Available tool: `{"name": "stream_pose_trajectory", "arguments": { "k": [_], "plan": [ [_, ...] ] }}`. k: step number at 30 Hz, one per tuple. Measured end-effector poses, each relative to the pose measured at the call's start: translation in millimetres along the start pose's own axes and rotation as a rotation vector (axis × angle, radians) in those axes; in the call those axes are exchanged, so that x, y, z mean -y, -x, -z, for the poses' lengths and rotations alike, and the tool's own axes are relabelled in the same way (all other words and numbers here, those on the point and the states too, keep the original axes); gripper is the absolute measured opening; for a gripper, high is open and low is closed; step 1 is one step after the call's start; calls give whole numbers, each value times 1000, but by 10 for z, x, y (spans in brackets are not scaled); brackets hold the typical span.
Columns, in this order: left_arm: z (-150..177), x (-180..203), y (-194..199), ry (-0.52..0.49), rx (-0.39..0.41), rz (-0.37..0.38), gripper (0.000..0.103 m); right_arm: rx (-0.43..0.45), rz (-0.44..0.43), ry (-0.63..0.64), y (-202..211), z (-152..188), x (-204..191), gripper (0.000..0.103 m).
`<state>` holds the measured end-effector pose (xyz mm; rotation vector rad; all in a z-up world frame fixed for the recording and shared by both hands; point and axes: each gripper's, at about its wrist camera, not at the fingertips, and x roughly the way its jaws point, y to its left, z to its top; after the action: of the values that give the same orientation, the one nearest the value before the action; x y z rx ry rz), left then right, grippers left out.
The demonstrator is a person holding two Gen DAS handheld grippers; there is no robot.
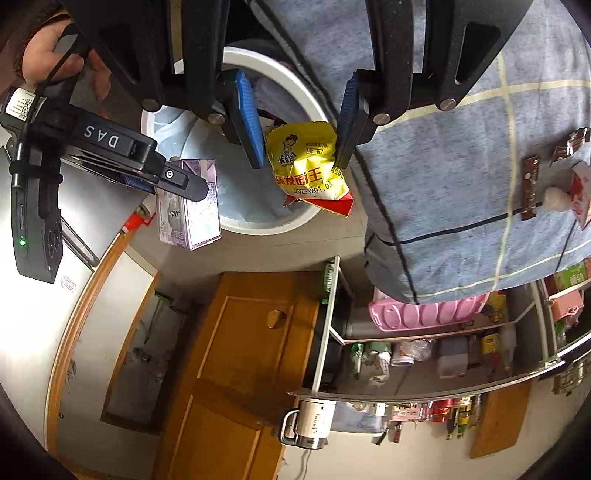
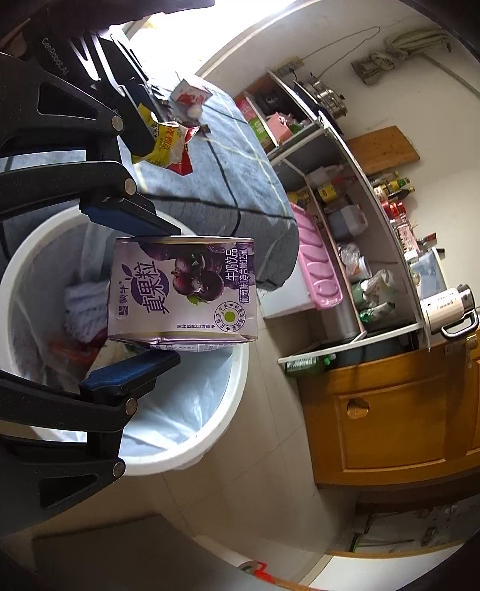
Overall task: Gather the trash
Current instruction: 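Carry the chip bag with the left tool into the bin while the right tool drops the purple carton there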
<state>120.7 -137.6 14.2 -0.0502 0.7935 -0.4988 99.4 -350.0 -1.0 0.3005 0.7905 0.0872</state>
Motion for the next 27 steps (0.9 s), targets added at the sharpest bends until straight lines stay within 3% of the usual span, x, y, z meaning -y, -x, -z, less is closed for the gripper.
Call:
{"name": "stream_pose_trajectory", "arguments": {
  "k": [10,20,27],
  "plan": [
    [79,303,-383,-42,-85,24,39,-90,72,-27,-150,83,425,61],
    [89,277,-376,-34,-91,18,46,-110,93,-32,-208,163,470,61],
    [83,196,-289,-13,-74,20,52,-85,114,-35,-149,153,445,68]
  ]
}}
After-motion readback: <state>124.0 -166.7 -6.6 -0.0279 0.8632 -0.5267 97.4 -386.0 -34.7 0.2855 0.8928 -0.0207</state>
